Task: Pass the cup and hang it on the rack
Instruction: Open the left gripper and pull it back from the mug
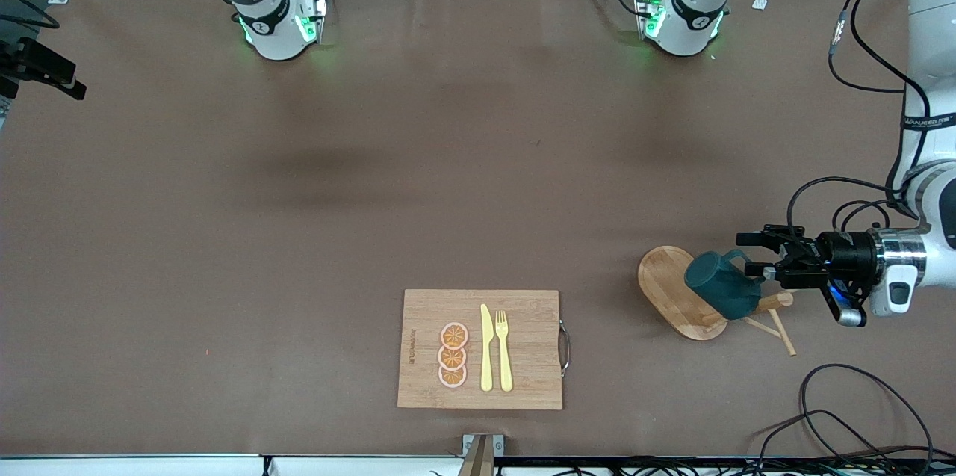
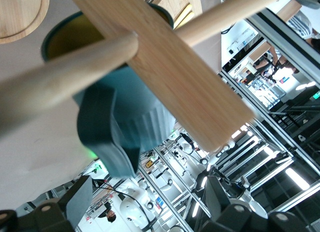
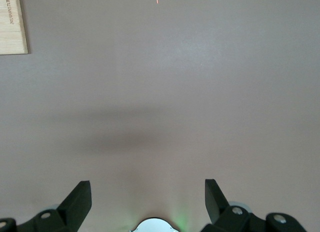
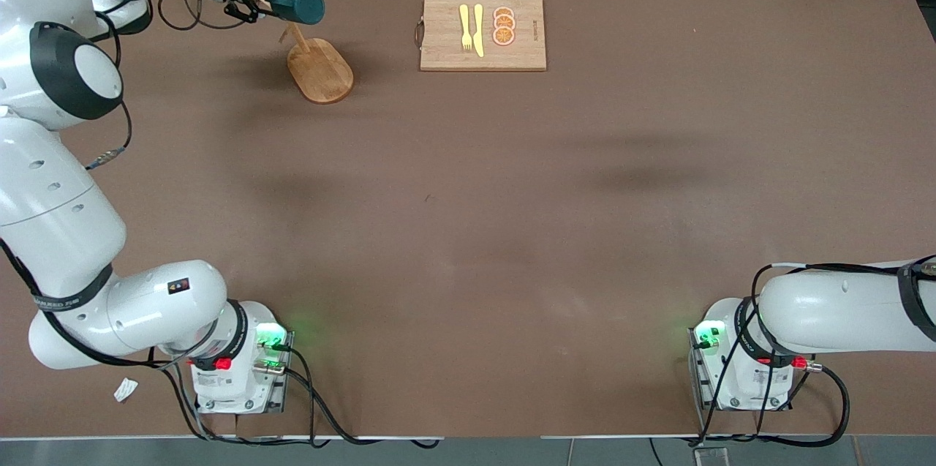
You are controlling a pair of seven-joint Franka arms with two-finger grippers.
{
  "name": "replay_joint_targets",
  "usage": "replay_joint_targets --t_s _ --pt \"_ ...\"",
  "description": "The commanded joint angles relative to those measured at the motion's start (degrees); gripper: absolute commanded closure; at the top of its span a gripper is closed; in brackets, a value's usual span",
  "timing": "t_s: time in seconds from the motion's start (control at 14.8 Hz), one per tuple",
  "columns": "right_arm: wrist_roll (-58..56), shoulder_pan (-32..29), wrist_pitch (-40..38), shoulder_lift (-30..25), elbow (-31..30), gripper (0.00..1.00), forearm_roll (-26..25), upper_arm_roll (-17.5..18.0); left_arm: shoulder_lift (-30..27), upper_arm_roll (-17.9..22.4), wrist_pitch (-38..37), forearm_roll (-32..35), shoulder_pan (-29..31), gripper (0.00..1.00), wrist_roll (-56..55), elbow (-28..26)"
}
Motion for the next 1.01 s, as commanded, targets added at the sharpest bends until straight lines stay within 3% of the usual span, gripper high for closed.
replay_joint_targets --t_s 0.0,0.2,0.61,0.74,0.94 --pt "-0.3 0.3 0.6 -1.0 -1.0 0.00 -0.2 -0.1 -3.9 0.4 -0.8 -0.1 0.3 0.00 -5.1 -0.6" --pt "-0.3 0.3 0.8 -1.0 -0.9 0.00 -0.1 -0.1 -7.4 0.4 -2.0 1.4 1.3 0.00 -11.1 -0.8" --pt "-0.4 0.4 0.6 -1.0 -1.0 0.00 -0.1 -0.1 -16.9 -0.2 -1.7 17.3 1.0 0.00 -13.4 -0.5" --pt "-0.4 0.4 0.4 -1.0 -1.0 0.00 -0.1 -0.1 -20.4 -1.3 -1.4 27.3 0.3 0.01 -11.7 -0.5" --pt "-0.4 0.4 0.4 -1.1 -1.0 0.00 -0.1 -0.1 -26.3 -9.3 0.8 46.3 -0.1 0.01 -5.1 -0.6"
